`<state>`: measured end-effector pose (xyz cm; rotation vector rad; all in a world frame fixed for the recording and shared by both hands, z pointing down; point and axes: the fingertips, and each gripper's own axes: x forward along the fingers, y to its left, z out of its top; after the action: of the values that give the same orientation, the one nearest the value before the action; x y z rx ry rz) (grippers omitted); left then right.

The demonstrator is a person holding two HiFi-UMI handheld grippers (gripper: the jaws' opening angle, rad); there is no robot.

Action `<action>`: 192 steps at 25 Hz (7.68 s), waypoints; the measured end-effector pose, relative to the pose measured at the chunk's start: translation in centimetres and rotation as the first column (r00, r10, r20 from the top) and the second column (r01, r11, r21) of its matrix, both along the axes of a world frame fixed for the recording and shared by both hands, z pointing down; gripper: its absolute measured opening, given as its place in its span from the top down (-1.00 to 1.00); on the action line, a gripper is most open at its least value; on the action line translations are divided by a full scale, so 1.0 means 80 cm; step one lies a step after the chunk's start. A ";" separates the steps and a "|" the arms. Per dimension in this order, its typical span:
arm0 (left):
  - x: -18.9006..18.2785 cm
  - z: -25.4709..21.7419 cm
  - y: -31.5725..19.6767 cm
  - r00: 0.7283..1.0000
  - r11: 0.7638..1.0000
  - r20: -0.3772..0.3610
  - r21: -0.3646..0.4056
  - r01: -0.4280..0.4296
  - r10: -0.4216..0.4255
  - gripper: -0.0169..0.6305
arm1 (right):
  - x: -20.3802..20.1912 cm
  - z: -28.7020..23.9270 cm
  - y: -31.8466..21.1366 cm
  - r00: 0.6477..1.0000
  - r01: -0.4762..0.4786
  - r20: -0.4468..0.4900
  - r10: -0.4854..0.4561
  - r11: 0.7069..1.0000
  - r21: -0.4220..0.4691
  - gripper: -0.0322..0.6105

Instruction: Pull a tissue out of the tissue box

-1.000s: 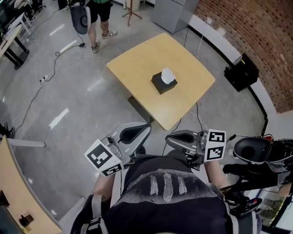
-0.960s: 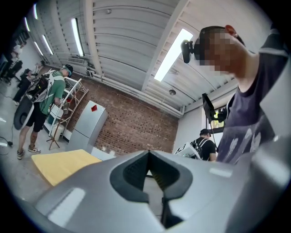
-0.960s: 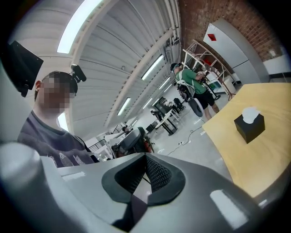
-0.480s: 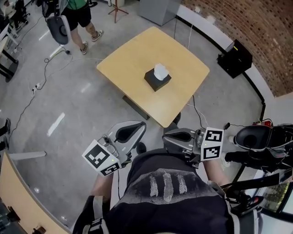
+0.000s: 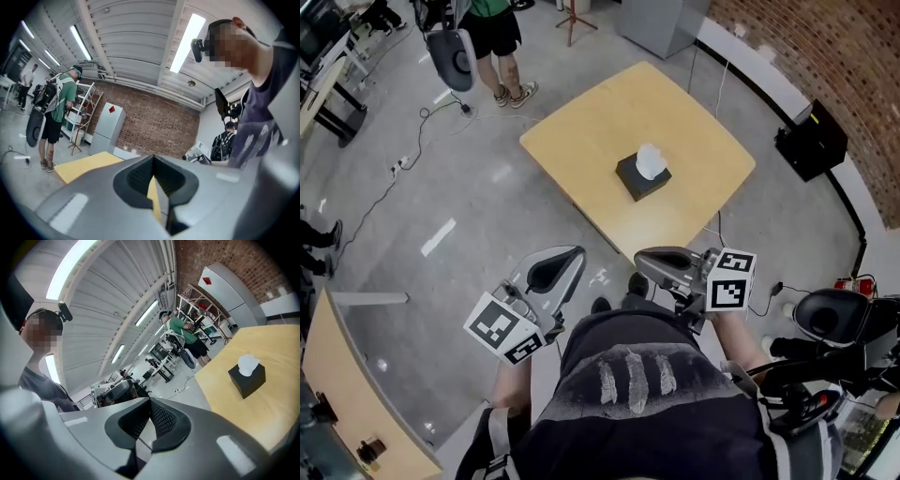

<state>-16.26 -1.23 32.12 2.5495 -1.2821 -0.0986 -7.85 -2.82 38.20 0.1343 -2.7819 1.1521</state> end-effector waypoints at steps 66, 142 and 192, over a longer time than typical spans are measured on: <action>0.031 0.086 -0.262 0.978 0.958 0.104 -0.244 -0.153 0.183 0.94 | 0.084 0.300 -0.401 0.915 -0.391 -0.167 0.367 0.704 -0.593 0.27; -0.024 0.055 -0.247 0.996 0.986 0.065 -0.160 -0.050 0.061 0.94 | 0.077 0.183 -0.410 0.895 -0.443 -0.115 0.431 0.830 -0.340 0.90; 0.059 0.070 -0.214 0.983 0.979 0.134 -0.172 -0.105 0.129 0.94 | 0.119 0.076 -0.374 0.879 -0.374 0.182 0.442 0.873 -0.313 0.90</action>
<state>-11.56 -18.34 37.72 2.5197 -1.1340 0.2122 1.67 -32.71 44.32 0.6246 -2.8482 1.7484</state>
